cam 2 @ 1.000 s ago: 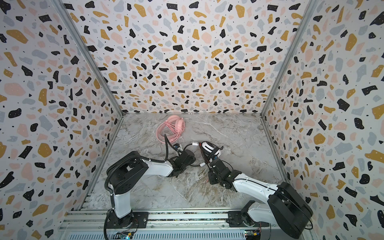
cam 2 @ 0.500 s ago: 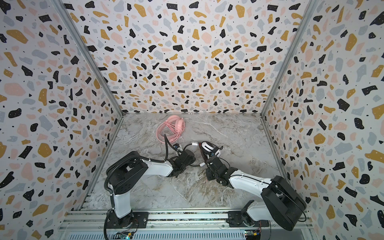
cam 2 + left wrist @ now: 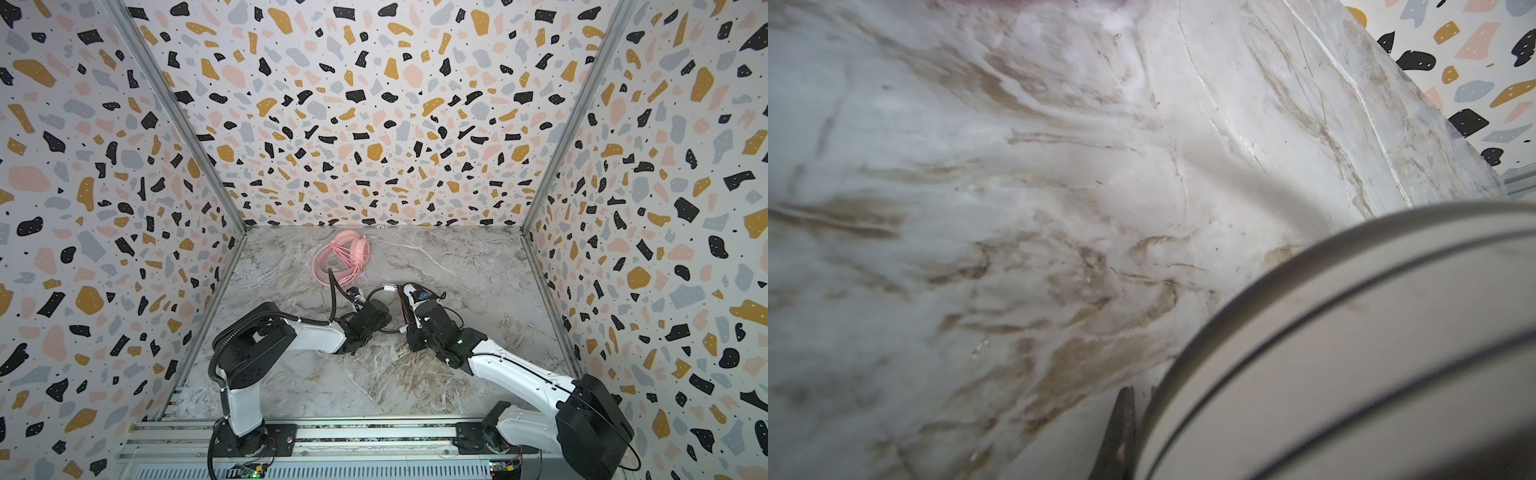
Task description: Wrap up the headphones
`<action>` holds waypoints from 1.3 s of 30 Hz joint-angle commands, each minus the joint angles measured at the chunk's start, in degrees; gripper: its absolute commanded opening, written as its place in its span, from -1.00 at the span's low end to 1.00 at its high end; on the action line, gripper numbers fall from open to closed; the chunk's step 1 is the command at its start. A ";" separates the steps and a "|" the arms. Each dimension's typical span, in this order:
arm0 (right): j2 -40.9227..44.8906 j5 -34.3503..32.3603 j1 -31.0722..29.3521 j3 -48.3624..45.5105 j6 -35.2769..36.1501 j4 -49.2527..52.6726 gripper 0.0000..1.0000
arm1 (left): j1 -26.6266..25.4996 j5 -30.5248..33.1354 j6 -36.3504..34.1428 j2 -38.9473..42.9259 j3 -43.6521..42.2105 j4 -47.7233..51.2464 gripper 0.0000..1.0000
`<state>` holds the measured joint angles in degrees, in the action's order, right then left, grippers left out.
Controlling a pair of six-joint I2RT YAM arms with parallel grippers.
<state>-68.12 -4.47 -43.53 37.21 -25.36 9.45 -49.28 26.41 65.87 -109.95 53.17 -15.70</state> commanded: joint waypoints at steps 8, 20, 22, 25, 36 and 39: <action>-9.24 -4.96 1.16 1.53 2.07 3.08 0.02 | 0.32 1.88 0.36 -0.21 3.40 0.13 -0.94; -18.91 0.72 2.40 2.80 3.62 0.95 -0.20 | 0.44 2.04 0.58 1.23 2.56 0.41 -0.92; -19.23 1.19 2.48 2.69 3.82 1.09 -0.49 | 0.46 2.01 0.60 1.23 2.38 0.25 -0.92; -18.27 1.22 2.40 2.52 3.92 1.49 -0.82 | 0.58 1.73 0.66 1.15 2.38 0.15 -0.92; -6.61 5.32 2.40 5.22 3.93 7.18 -0.92 | 0.51 1.89 0.31 0.97 2.29 0.41 -0.91; -4.17 8.34 2.40 7.26 3.68 8.20 -0.92 | 0.51 1.57 0.32 0.63 2.51 0.26 -0.91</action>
<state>-75.07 0.16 -41.10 40.93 -21.74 15.22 -49.17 26.92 65.60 -110.10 54.50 -12.88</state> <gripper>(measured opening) 0.136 0.072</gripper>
